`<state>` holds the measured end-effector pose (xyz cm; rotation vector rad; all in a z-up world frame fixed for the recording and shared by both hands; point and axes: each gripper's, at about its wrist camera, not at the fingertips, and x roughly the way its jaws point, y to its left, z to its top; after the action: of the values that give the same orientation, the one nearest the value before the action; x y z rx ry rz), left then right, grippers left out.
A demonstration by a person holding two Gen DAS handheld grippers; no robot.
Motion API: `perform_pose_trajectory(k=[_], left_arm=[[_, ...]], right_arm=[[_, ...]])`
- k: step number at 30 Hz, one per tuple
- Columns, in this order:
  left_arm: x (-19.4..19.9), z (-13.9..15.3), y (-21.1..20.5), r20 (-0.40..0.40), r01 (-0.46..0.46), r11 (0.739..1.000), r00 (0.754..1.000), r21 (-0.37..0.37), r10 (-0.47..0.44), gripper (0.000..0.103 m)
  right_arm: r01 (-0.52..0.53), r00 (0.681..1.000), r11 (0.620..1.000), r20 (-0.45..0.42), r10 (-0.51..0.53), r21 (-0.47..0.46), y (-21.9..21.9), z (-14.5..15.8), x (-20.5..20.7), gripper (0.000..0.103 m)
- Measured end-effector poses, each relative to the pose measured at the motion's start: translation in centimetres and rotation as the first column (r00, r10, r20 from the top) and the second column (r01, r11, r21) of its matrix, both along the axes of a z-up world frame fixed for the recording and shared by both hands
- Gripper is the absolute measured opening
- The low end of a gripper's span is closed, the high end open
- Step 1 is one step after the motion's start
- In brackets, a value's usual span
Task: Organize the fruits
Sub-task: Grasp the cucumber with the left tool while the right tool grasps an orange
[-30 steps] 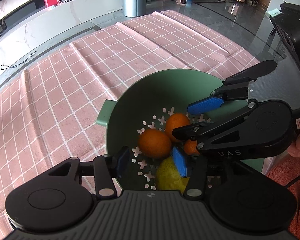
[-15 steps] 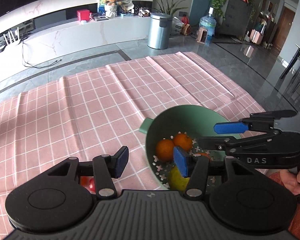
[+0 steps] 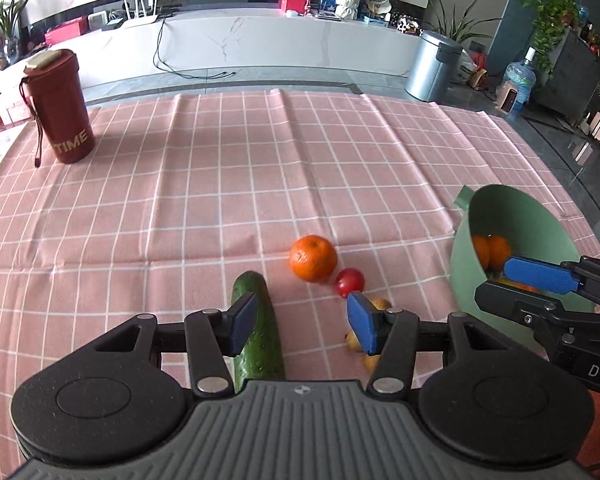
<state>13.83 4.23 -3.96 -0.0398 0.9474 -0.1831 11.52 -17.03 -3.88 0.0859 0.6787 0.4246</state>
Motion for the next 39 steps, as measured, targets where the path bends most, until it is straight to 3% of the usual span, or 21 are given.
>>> perform_pose_trajectory(k=[14, 21, 26, 32, 39], left_arm=[[0.2, -5.1, 2.6, -0.12, -0.05, 0.999, 0.991, 0.007, 0.05, 0.061], [0.7, -5.7, 3.0, -0.151, -0.056, 0.998, 0.987, -0.035, 0.05, 0.047], [0.6, -5.6, 2.9, -0.143, -0.049, 0.998, 0.989, -0.036, 0.043, 0.042], [1.2, -5.3, 4.0, -0.095, -0.109, 0.994, 0.99, -0.002, 0.108, 0.042], [2.1, -5.7, 5.1, -0.113, -0.133, 0.99, 0.986, -0.05, 0.126, 0.042]], right_arm=[[-0.105, 0.995, 0.986, -0.009, 0.104, -0.127, 5.9, -3.5, 2.5, 0.043], [-0.119, 0.993, 0.979, -0.006, 0.12, -0.164, 7.3, -4.7, 4.0, 0.043], [-0.132, 0.991, 0.975, -0.014, 0.132, -0.181, 8.1, -5.4, 5.0, 0.043], [-0.144, 0.989, 0.967, -0.005, 0.147, -0.208, 9.0, -6.1, 5.9, 0.043], [-0.144, 0.989, 0.965, 0.006, 0.149, -0.221, 10.1, -6.8, 7.4, 0.043]])
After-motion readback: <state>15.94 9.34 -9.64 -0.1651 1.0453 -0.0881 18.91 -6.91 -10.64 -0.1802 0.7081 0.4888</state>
